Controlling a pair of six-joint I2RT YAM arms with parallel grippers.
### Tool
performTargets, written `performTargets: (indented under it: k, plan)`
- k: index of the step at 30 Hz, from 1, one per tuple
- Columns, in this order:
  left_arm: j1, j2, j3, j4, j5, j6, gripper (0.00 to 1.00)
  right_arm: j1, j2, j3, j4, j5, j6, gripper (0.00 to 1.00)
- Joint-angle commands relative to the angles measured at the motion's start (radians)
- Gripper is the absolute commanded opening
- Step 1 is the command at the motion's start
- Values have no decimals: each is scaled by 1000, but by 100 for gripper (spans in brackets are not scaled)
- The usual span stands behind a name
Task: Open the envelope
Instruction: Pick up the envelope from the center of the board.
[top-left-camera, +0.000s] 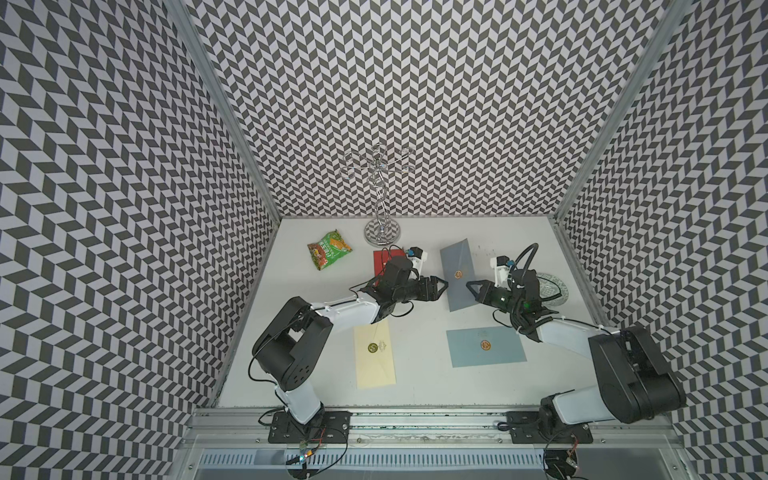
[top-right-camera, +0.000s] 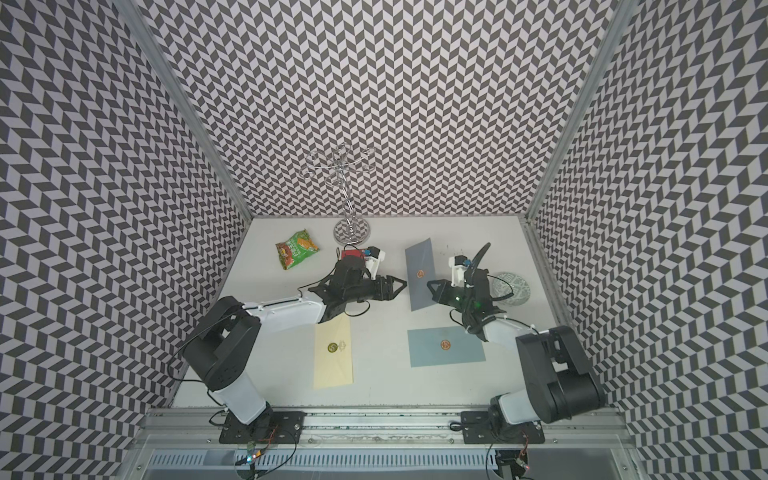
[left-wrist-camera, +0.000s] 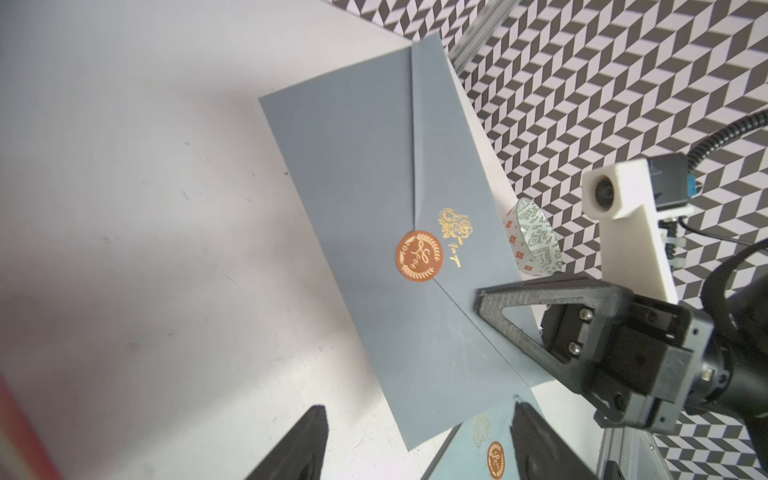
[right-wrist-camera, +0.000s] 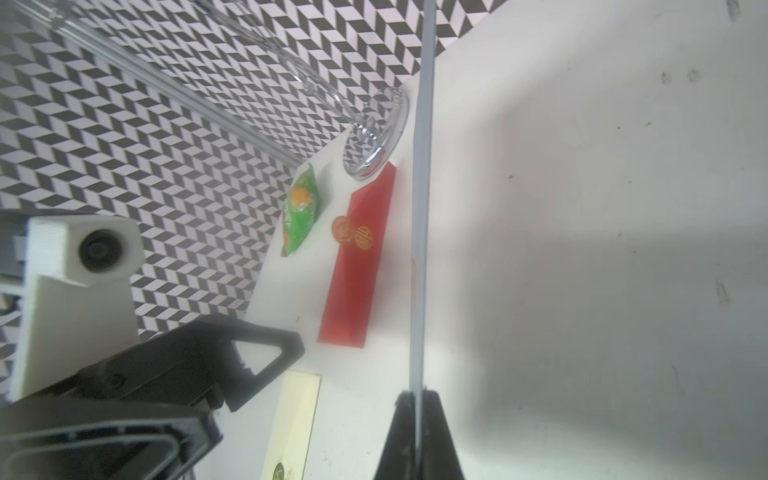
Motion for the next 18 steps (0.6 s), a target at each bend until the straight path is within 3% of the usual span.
performTargets:
  k: [1, 9, 18]
  plan:
    - [22, -80, -39, 47, -31, 2, 73, 7, -84, -31, 98, -84, -12, 0]
    - [128, -219, -147, 203, 125, -89, 80, 13, -246, -84, 228, -318, 26, 0]
    - [178, -218, -196, 550, 380, -243, 80, 56, -260, -98, 369, -480, 76, 0]
